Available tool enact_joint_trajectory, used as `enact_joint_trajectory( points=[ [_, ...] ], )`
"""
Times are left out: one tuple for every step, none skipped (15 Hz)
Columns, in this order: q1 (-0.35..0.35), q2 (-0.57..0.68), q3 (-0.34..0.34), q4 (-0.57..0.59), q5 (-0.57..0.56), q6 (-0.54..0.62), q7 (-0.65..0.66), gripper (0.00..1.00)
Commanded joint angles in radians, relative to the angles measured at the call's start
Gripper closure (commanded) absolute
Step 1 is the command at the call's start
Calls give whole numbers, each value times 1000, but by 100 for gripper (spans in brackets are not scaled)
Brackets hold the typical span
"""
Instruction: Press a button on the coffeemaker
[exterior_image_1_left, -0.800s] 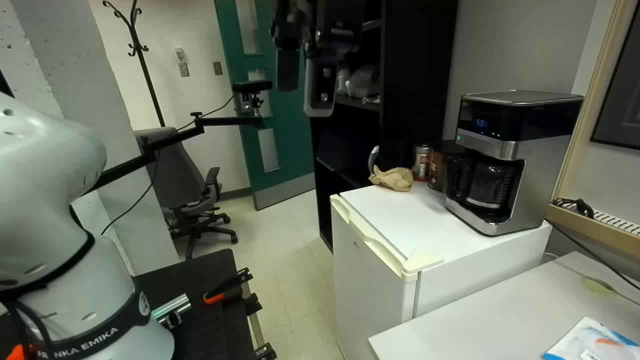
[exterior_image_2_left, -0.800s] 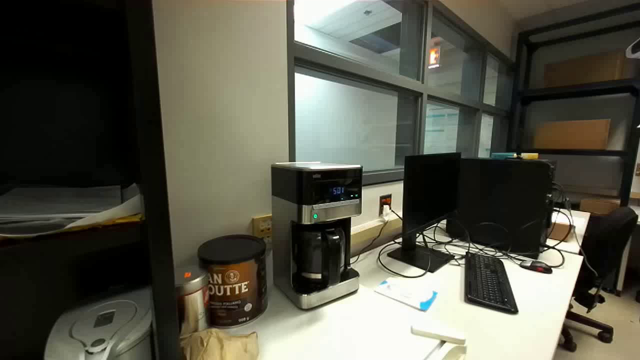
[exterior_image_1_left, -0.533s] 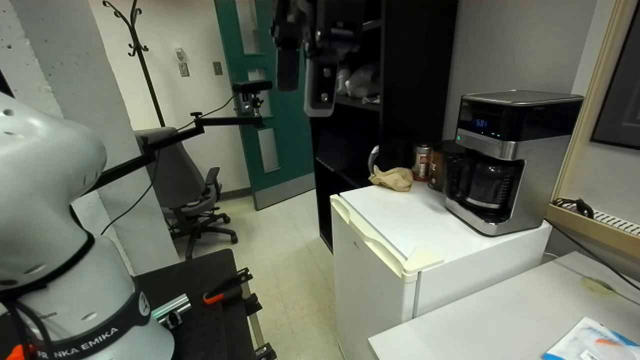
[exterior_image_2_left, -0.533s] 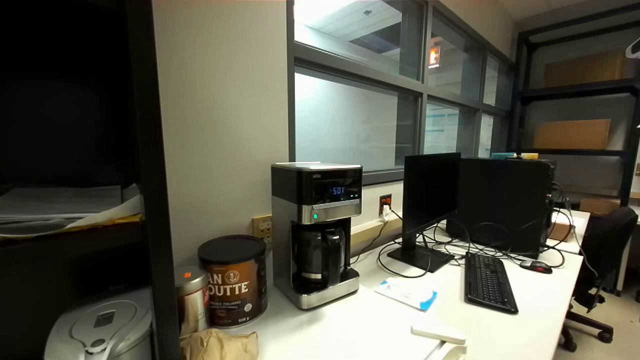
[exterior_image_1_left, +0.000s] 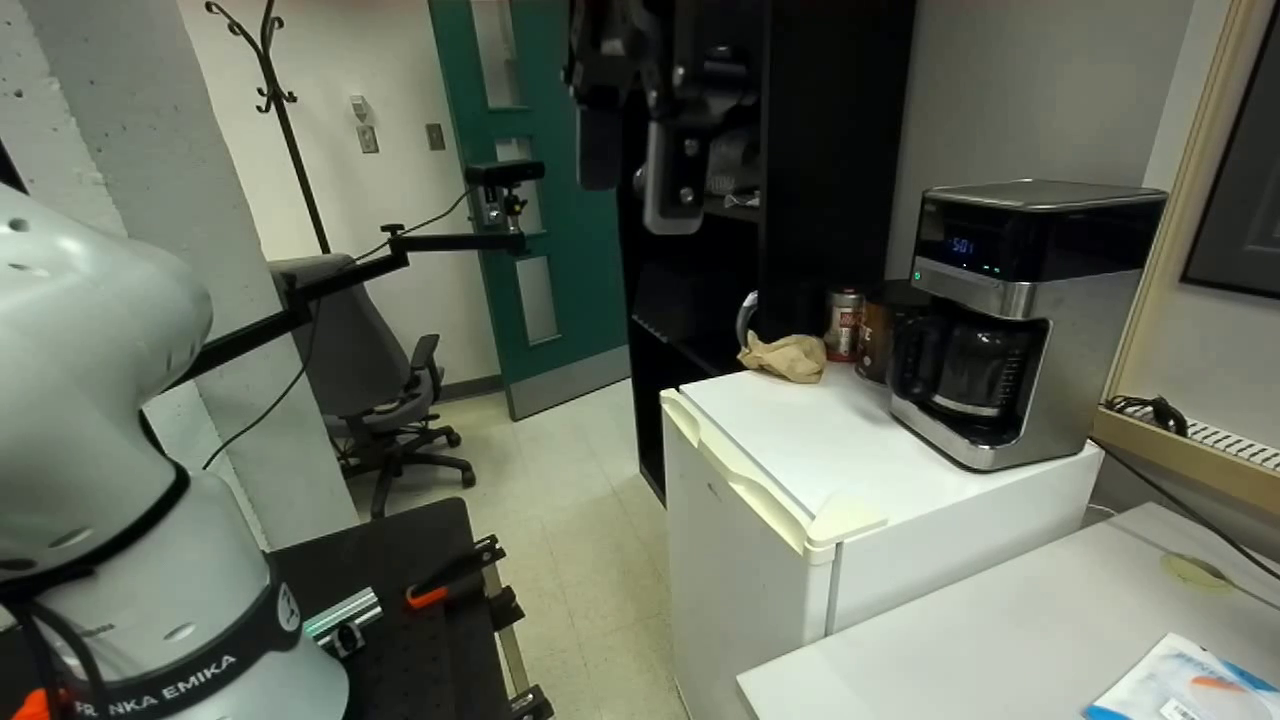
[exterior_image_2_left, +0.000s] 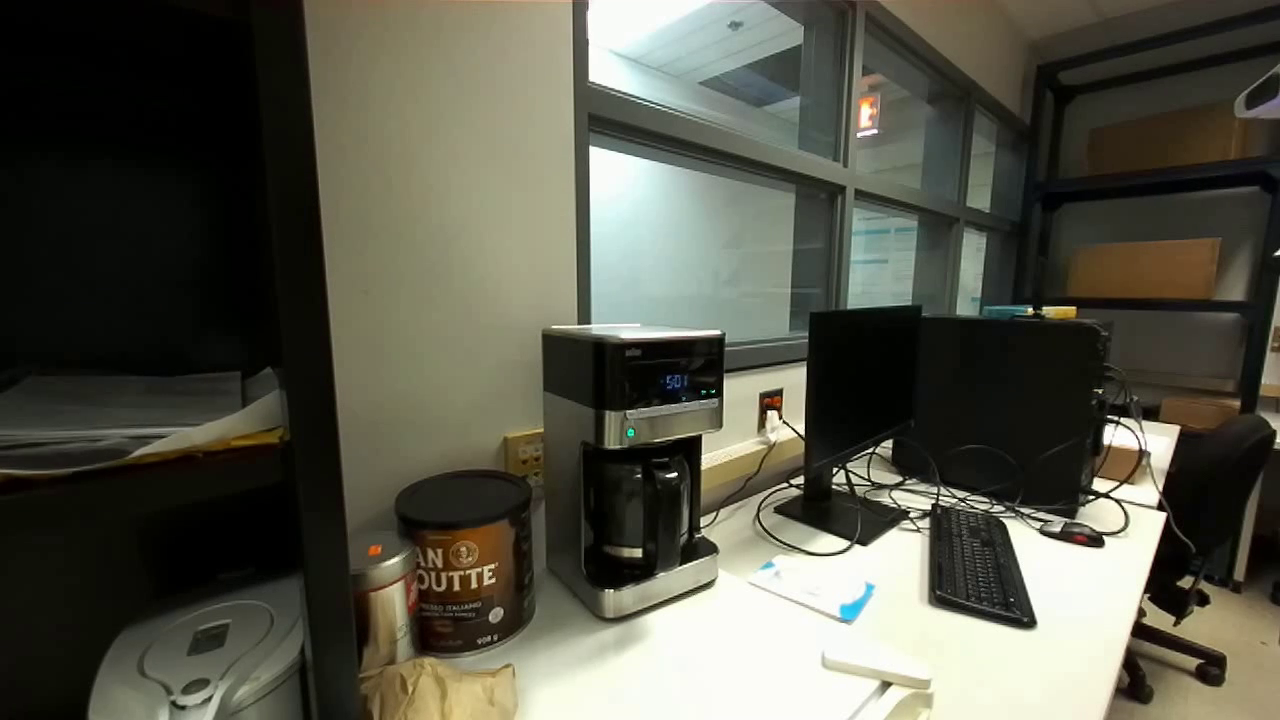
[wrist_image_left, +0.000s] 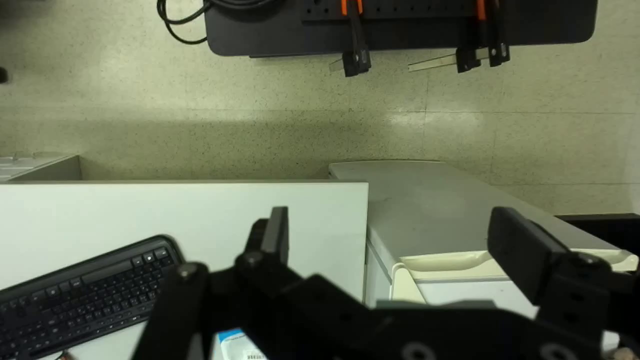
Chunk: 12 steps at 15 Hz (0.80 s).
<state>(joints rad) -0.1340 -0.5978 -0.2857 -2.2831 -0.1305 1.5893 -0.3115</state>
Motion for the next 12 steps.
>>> enact_joint_trajectory(
  points=[
    [27,52,43,-25,-49,151,-21,0],
    [39,76,55,-31,-59,209,-27,0],
    [48,95,64,-39,-66,267,-32,0],
    [57,127,77,-43,-74,326,-33,0],
    [67,156,84,-48,-77,381,-44,0],
    [73,183,95,-54,-84,447,-41,0],
    [80,211,101,-54,-87,497,-52,0],
    [85,238,111,-61,-93,568,-55,0],
    [89,268,118,-64,-99,629,-66,0],
    [91,295,130,-69,-108,693,-64,0],
    [94,324,139,-70,-113,752,-70,0],
    [95,351,148,-72,-120,812,-70,0]
  ],
)
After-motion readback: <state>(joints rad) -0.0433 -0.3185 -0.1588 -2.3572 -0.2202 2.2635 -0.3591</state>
